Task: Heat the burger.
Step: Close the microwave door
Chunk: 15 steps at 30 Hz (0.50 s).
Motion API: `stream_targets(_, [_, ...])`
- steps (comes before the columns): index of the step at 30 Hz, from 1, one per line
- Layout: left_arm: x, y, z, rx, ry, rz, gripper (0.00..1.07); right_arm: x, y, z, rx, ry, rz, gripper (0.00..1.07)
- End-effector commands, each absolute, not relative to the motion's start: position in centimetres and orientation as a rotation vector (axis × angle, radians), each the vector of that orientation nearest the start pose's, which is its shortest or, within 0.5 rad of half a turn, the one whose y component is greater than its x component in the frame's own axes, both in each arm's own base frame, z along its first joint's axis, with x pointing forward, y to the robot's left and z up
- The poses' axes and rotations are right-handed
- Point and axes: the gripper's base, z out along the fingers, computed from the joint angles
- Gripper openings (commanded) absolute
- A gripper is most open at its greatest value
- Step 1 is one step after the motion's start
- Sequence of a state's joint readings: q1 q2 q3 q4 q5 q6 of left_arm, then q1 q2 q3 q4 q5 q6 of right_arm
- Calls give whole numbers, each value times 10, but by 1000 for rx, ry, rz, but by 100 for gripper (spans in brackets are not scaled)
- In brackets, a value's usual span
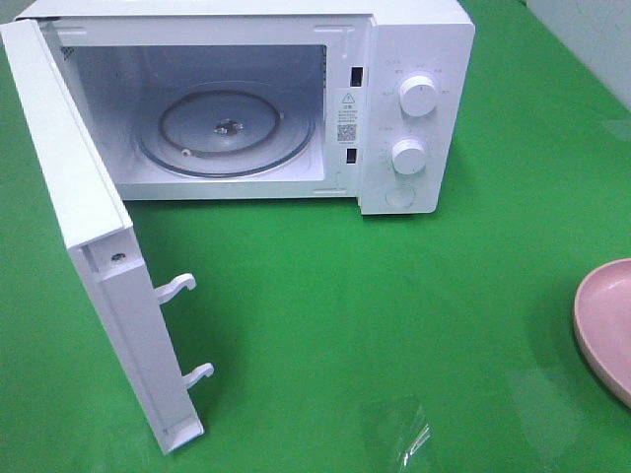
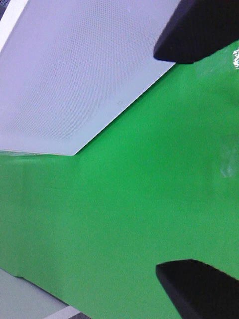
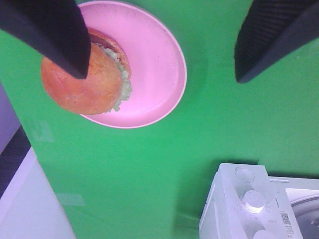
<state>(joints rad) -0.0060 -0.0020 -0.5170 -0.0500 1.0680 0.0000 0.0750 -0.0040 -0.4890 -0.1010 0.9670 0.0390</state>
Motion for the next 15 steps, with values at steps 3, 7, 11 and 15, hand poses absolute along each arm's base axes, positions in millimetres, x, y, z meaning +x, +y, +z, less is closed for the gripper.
stream_targets(3, [-5, -6, 288, -2, 2016, -100, 99, -4, -8, 283, -38, 1920, -46, 75])
stream_targets(7, [1, -6, 294, -5, 1995, -100, 96, -4, -8, 283, -38, 1920, -46, 75])
stream_targets(11, [13, -6, 301, -10, 1965, -97, 85, -4, -8, 283, -38, 1920, -46, 75])
stream_targets(15, [27, -5, 309, -17, 1920, -96, 69, -4, -8, 283, -38, 1920, -46, 75])
